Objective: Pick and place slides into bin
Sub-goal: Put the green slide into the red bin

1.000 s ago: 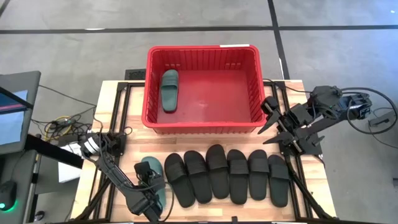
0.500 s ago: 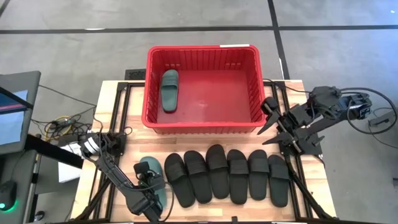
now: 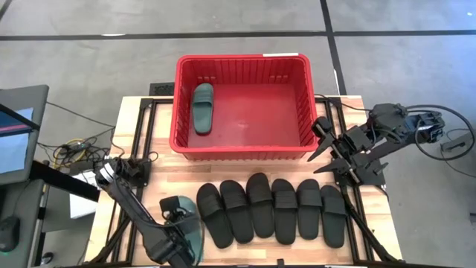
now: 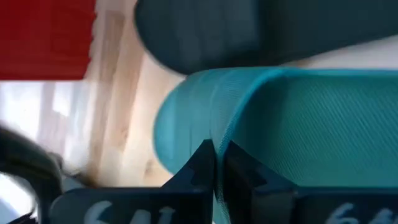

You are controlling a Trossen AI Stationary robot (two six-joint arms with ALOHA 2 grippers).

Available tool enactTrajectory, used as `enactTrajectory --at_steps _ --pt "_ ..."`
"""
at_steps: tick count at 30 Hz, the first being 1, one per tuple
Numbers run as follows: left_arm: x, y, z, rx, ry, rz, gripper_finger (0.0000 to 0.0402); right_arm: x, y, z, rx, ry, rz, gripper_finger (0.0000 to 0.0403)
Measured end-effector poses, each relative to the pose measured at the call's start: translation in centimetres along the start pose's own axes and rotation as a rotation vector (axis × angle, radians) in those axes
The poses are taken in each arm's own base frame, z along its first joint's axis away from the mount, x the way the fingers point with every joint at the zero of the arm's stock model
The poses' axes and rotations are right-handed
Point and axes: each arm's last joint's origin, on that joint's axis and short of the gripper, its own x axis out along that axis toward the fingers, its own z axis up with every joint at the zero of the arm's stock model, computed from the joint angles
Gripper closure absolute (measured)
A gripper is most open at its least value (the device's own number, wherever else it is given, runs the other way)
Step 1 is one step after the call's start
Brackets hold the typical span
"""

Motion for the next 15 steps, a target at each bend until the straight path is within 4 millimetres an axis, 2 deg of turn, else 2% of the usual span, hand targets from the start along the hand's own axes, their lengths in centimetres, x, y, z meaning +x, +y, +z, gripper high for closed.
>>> enactTrajectory --at_steps 9,15 --pt "-4.6 0.6 2.0 -0.056 -0.073 -0.17 0.0401 0.0 0.0 0.0 -0.007 -0.001 0.0 0.0271" --pt "-7.4 2.5 4.7 -0.126 -0.221 -0.232 0.0401 0.0 0.0 -0.2 -0.001 0.02 0.002 0.0271"
